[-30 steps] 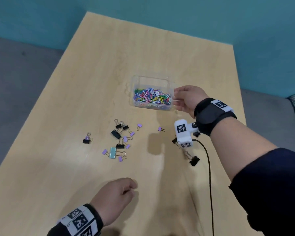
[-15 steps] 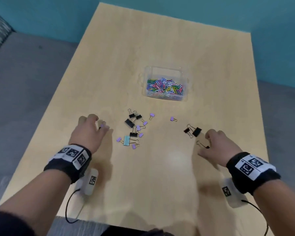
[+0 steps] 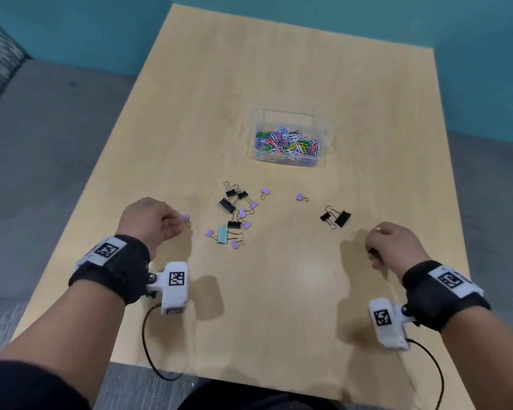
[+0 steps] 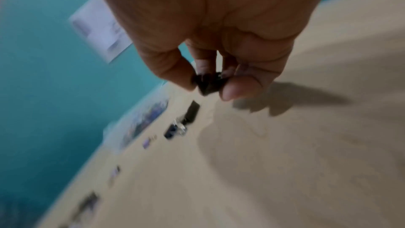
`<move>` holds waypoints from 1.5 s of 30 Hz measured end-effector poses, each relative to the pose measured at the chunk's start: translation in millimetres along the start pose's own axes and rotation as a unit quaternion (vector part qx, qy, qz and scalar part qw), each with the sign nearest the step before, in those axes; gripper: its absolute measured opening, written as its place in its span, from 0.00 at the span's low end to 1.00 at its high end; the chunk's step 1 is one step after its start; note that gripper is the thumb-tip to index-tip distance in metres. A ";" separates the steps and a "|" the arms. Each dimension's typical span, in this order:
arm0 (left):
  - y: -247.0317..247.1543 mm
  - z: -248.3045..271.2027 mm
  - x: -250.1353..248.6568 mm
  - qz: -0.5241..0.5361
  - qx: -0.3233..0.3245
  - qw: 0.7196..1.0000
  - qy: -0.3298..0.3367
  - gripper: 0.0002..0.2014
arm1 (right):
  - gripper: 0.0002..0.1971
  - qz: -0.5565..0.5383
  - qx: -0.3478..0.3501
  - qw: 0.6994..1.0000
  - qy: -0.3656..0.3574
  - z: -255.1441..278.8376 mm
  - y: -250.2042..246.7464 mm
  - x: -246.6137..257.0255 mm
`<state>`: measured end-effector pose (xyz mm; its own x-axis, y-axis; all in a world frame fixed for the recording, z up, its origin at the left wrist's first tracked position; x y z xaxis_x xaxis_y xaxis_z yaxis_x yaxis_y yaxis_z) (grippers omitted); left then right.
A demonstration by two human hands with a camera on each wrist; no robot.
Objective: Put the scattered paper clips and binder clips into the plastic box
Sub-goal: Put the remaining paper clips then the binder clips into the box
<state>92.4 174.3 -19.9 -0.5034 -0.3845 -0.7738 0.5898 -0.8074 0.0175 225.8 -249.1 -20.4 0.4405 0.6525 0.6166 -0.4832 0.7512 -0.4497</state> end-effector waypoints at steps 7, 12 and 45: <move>-7.7 -7.4 5.6 -0.330 -0.038 0.942 0.054 0.09 | 0.04 -0.137 -0.014 0.990 0.001 6.5 4.2 8.6; 27.4 -2.0 3.6 -0.606 -0.015 0.794 0.049 0.18 | 0.16 0.196 -0.043 0.977 -0.077 -6.6 17.1 39.2; 49.2 21.1 23.3 -0.637 0.130 0.750 0.124 0.07 | 0.08 -0.584 0.138 0.799 0.040 2.0 26.4 16.2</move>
<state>96.3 116.3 -23.7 -0.4022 0.8416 -0.3604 -0.4285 -0.5210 -0.7382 218.7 -218.9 -21.0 0.7544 -0.4643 0.4641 0.1485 0.8093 0.5683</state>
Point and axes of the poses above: each hand's wrist, its own z-axis away from the middle knuckle, its own y-axis out of the palm, x = y × z, the point moved 4 cm from there along -z, towards the middle knuckle, and after that the axes turned 11 degrees about x, right-handed, at the moved point
